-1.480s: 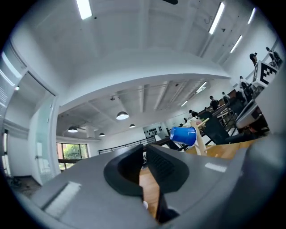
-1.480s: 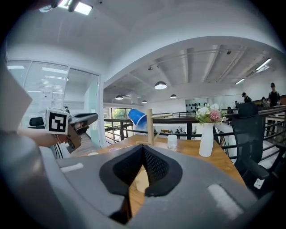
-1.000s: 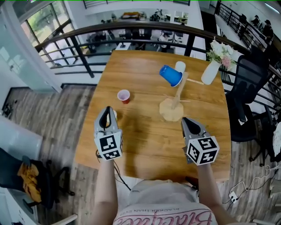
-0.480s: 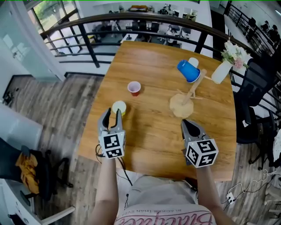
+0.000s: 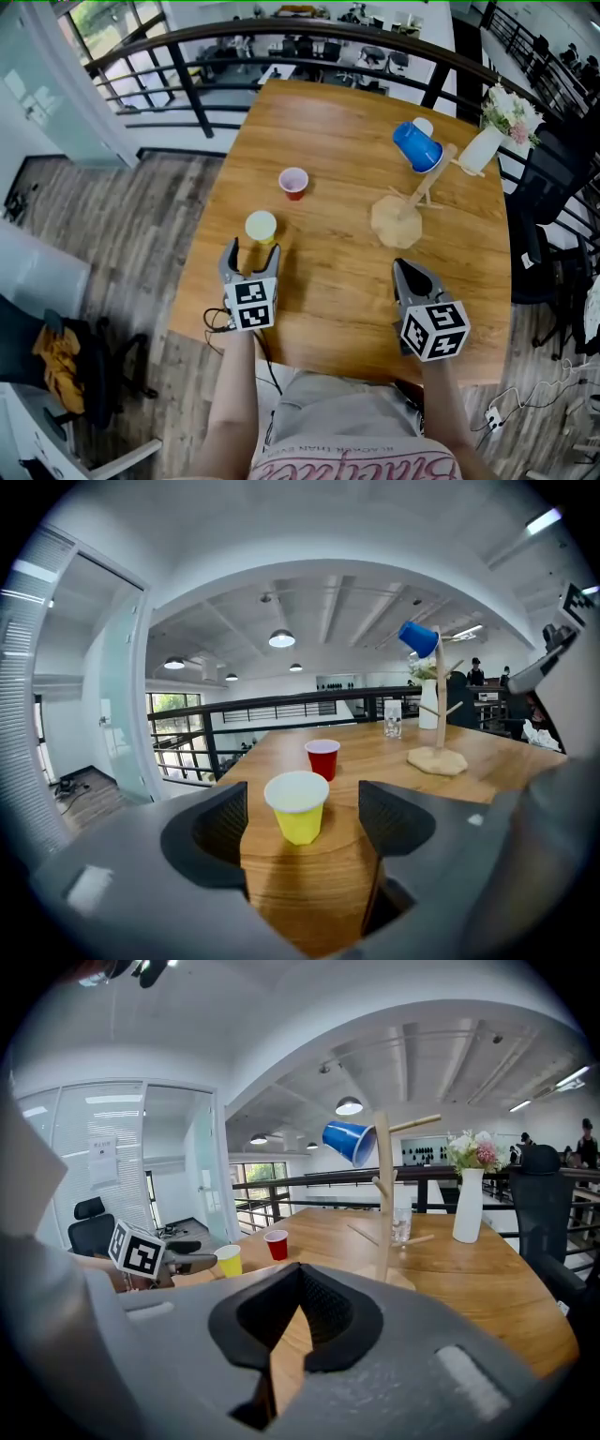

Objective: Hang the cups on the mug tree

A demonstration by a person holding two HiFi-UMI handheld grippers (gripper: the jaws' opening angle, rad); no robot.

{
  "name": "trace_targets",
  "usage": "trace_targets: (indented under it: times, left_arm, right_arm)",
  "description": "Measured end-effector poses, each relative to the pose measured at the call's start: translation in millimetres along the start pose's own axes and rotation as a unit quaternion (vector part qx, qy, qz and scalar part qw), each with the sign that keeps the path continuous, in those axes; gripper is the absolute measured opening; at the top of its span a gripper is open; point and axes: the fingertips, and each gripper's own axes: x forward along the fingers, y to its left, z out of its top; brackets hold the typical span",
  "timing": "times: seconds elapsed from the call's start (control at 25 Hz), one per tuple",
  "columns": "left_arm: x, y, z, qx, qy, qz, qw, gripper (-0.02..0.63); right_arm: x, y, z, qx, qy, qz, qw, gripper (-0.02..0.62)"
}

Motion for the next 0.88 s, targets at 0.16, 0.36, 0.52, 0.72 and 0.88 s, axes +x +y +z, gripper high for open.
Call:
trace_targets:
  times: [0.16,0.36,0.52,0.72,0.88]
  left_arm:
    - [19,-2,-27,0.004,0.04,-0.01,0.9991,0.41]
    - [45,0,-47,0.003,0.071,-0.012,0.9974,0.402]
    - [62,1,-49,0.007,0.081,-0.014,0.9966,0.385]
    - [77,0,-51,0.007,0.095,-0.015,0.9954,0.362]
    - [77,1,-49,-0.006,0.097,-0.017,0.9952,0.298]
  right_arm:
    - [3,0,-8,0.002,0.009,-0.005,1.0,0.002]
    - [7,-6,-14,0.006,0.019,-0.013,1.0,0.002]
    - [9,-8,-19,0.014,0.025,-0.017,0.999,0.002]
    - [10,-8,-24,0.018,0.032,-0.02,0.999,0.002]
    - [7,-9,-26,0.019,0.036,-0.022,0.999,0.002]
